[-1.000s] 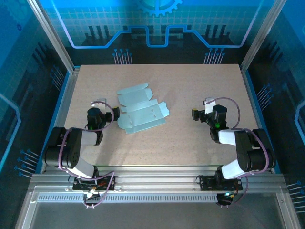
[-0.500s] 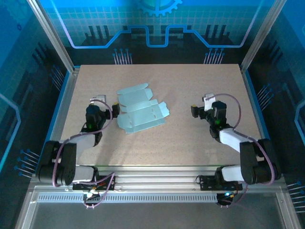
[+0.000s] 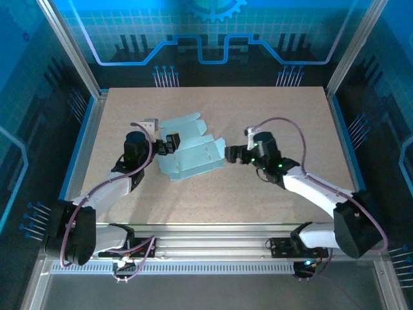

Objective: Fold the paper box

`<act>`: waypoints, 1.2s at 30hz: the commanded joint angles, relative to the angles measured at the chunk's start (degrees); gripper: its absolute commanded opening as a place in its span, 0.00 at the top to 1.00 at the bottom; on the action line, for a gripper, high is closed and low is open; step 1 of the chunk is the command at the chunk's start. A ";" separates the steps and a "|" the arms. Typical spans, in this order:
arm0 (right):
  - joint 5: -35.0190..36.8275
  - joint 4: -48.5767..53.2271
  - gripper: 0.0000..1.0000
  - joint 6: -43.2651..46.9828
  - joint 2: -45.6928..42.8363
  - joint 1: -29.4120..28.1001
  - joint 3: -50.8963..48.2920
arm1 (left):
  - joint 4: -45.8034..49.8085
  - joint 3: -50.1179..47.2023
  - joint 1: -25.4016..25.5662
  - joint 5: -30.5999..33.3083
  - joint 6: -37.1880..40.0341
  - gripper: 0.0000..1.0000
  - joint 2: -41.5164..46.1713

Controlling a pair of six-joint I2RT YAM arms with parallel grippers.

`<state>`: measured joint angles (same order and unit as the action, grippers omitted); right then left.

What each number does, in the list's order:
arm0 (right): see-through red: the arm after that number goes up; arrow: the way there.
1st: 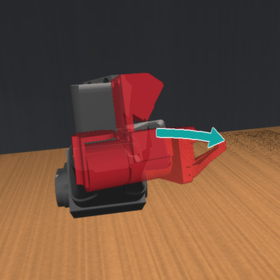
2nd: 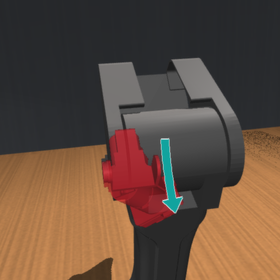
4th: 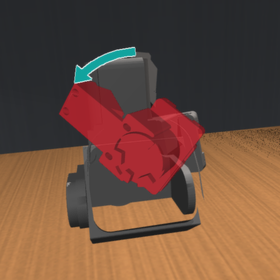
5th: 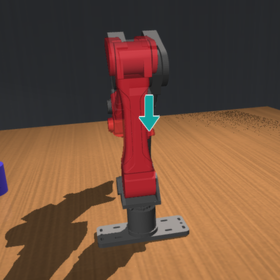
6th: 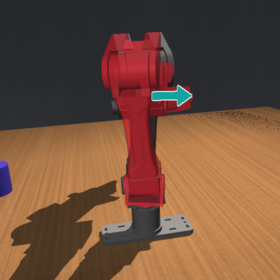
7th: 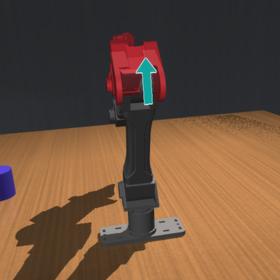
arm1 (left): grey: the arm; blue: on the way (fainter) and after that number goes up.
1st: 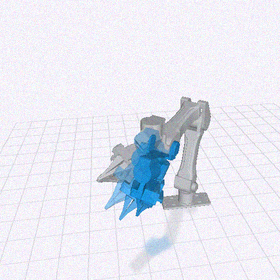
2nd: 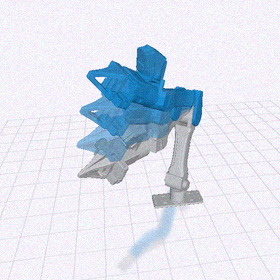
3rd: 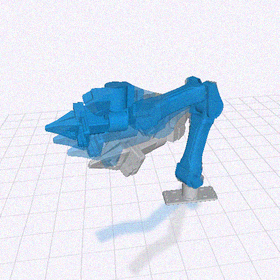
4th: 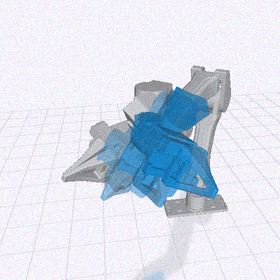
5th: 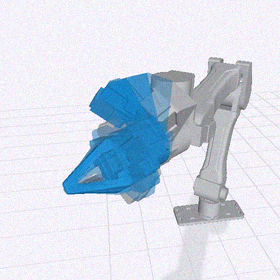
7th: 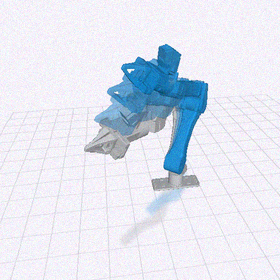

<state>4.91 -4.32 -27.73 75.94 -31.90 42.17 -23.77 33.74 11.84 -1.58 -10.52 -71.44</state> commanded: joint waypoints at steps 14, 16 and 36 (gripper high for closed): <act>-6.94 -17.12 0.43 -37.51 24.30 -12.77 4.84 | 4.43 1.16 -0.15 -1.82 1.47 0.01 -0.54; -7.08 -17.14 0.44 -37.99 25.57 -12.73 5.65 | 4.88 0.98 -0.18 -1.75 1.78 0.01 -0.54; -13.72 -18.01 0.43 -36.80 33.70 -3.10 10.35 | 11.89 4.56 -6.88 0.87 -15.87 0.01 -8.99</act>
<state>-8.73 -21.50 -67.64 106.83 -37.80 49.91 -14.28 35.83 6.90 -1.30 -19.31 -78.78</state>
